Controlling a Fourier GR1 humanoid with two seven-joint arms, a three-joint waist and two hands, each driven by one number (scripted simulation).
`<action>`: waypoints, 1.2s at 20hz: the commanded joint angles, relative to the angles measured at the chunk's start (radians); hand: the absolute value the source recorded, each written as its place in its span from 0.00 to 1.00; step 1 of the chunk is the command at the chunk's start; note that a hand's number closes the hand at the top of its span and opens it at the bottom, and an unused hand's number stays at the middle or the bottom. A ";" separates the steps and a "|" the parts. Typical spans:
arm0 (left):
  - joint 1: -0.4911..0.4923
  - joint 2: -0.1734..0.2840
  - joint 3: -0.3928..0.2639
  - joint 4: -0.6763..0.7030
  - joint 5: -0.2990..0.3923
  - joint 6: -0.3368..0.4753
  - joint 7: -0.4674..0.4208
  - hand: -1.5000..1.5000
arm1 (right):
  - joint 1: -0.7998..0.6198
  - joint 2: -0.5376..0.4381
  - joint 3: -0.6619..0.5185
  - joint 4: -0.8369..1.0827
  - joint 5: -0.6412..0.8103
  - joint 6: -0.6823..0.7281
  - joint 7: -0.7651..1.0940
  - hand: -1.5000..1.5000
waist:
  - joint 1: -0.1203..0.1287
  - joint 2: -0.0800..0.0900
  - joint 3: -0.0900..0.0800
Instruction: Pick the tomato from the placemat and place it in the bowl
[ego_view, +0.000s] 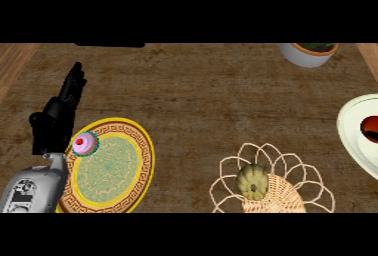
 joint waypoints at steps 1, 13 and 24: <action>0.033 -0.007 -0.001 -0.028 -0.002 0.004 -0.013 0.50 | -0.105 -0.048 -0.040 0.170 -0.043 0.078 -0.110 0.00 | 0.004 0.000 0.000; 0.021 -0.011 0.025 0.001 -0.010 0.008 -0.014 0.50 | -0.077 -0.286 -0.167 0.401 -0.160 0.388 -0.226 0.00 | -0.023 -0.003 0.000; 0.058 -0.013 0.029 -0.013 -0.010 0.005 -0.022 0.50 | 0.141 -0.340 -0.174 0.373 -0.222 0.671 -0.396 0.00 | -0.055 -0.012 0.002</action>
